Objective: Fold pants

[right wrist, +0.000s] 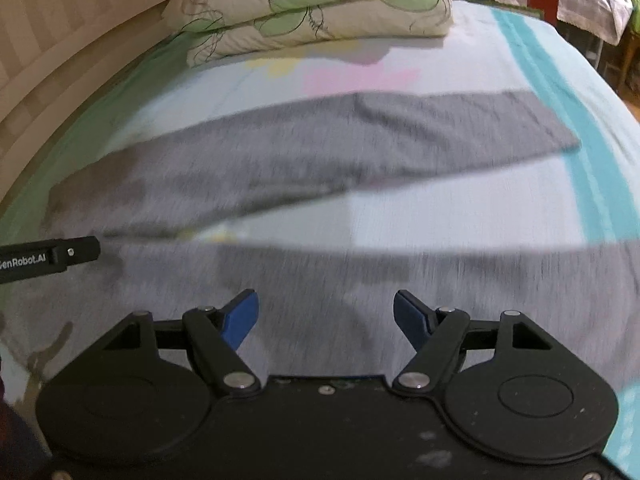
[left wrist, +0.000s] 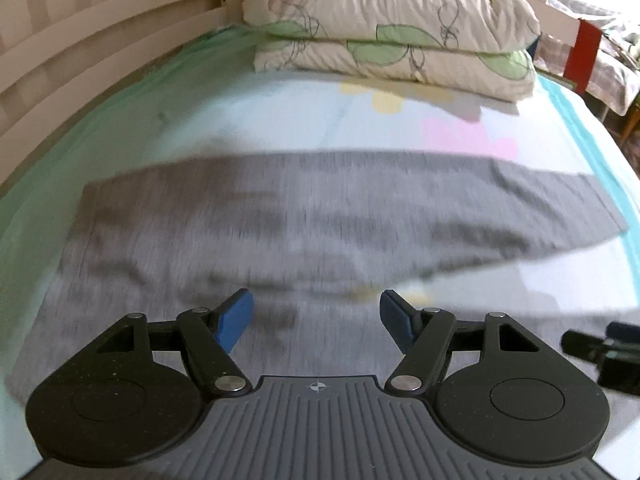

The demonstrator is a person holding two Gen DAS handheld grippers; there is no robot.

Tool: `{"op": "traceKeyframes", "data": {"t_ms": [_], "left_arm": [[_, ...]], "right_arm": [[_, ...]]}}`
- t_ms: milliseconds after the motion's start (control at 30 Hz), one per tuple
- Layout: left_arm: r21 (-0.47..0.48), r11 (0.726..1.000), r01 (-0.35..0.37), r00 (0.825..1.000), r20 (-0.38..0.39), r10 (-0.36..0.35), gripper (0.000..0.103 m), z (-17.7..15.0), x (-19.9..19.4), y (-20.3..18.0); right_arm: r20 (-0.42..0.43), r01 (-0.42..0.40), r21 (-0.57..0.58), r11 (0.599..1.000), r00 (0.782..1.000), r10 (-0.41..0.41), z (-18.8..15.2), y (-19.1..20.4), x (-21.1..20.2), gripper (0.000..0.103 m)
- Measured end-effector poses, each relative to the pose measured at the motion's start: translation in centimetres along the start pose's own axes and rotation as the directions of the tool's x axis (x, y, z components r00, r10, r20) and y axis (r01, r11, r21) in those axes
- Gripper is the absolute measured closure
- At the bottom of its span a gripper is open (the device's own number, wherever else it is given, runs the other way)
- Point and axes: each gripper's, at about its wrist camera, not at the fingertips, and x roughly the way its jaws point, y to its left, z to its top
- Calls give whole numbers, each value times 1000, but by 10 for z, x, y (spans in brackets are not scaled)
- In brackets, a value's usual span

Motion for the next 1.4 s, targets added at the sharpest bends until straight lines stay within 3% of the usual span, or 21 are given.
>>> {"op": "traceKeyframes", "data": {"t_ms": [133, 367, 633, 800, 1067, 1100, 1167, 1200, 1300, 1400], "left_arm": [[28, 1000, -13, 999, 37, 12, 34, 24, 29, -4], [45, 998, -53, 999, 13, 52, 34, 34, 82, 3], [-24, 999, 24, 998, -51, -26, 35, 26, 112, 38], [-88, 996, 24, 999, -43, -28, 35, 28, 118, 56], [-101, 995, 3, 999, -42, -7, 35, 31, 121, 59], [-98, 995, 1, 999, -38, -5, 35, 31, 121, 59], [-90, 996, -1, 999, -32, -1, 34, 30, 120, 58], [-88, 996, -2, 1000, -31, 0, 34, 30, 120, 57], [-80, 997, 0, 1000, -24, -2, 34, 29, 118, 56], [-76, 997, 3, 1000, -20, -4, 34, 30, 117, 54]], "right_arm": [[9, 14, 25, 1000, 1000, -14, 53, -11, 25, 25], [30, 66, 86, 994, 997, -69, 144, -22, 84, 29], [-8, 164, 192, 968, 986, -165, 227, -20, 174, 31], [-42, 270, 230, 935, 963, -268, 252, -17, 214, 31], [-200, 371, 306, 877, 926, -321, 246, -35, 249, 31], [-190, 362, 294, 885, 929, -317, 242, -35, 247, 34], [-172, 353, 258, 899, 933, -317, 234, -36, 239, 65], [-154, 326, 251, 912, 943, -294, 230, -39, 233, 96], [-111, 216, 303, 928, 975, -191, 218, -54, 209, 101], [-65, 153, 292, 944, 988, -140, 206, -57, 185, 101]]}}
